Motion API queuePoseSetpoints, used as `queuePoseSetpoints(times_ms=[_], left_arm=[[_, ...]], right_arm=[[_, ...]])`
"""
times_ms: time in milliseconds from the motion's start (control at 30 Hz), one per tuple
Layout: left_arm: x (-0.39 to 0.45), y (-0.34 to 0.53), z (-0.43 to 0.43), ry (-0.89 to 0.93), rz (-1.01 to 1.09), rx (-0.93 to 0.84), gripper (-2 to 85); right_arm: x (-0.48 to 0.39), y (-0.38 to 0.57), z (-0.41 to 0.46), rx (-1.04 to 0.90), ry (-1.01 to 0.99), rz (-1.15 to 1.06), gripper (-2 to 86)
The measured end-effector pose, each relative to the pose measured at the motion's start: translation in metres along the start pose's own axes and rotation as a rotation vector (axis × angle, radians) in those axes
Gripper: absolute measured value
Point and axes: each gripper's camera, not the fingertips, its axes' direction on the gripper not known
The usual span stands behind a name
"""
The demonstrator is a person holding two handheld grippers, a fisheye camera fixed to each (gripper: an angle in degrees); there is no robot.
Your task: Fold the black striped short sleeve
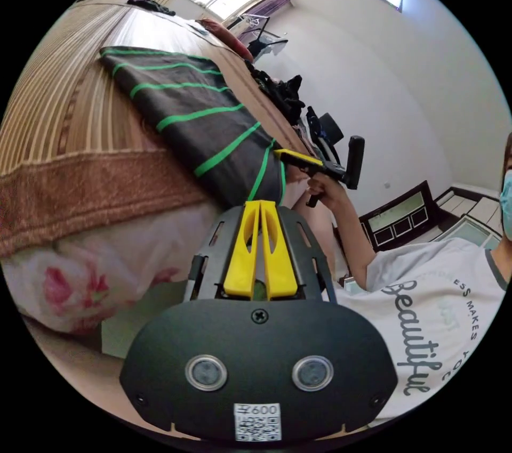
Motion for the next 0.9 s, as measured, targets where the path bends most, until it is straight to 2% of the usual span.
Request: queuePoseSetpoints(times_ms=[133, 267, 333, 567, 700, 733, 767, 833, 900], left_arm=[[-0.071, -0.107, -0.028, -0.048, -0.061, -0.067, 5.2], [-0.155, -0.229, -0.087, 0.106, -0.149, 0.13, 10.5], [-0.192, -0.299, -0.101, 0.145, -0.177, 0.149, 10.9], [-0.267, -0.57, -0.08, 0.203, -0.139, 0.072, 10.2], [-0.297, -0.67, -0.094, 0.204, -0.157, 0.121, 8.7], [-0.313, -0.705, -0.099, 0.232, -0.169, 0.127, 7.7], [-0.33, -0.741, -0.105, 0.265, -0.184, 0.125, 6.5], [-0.351, -0.792, -0.117, 0.302, -0.199, 0.126, 4.6], [-0.365, -0.843, -0.132, 0.319, -0.21, 0.126, 3.5]], right_arm=[[0.009, 0.016, 0.01, 0.048, 0.027, -0.02, -0.8], [0.023, 0.035, 0.019, 0.108, 0.042, 0.02, -0.8], [0.032, 0.04, 0.024, 0.114, 0.031, 0.038, -0.8], [0.053, 0.043, 0.034, 0.066, 0.042, 0.062, -0.8], [0.028, 0.032, 0.01, 0.237, -0.134, 0.025, -0.9], [0.012, 0.023, 0.014, 0.223, -0.223, -0.037, -0.9], [-0.008, 0.011, 0.028, 0.129, -0.298, -0.107, -0.9], [-0.041, 0.002, 0.06, -0.039, -0.338, -0.225, -0.9], [-0.068, 0.007, 0.096, -0.162, -0.204, -0.321, -0.9]])
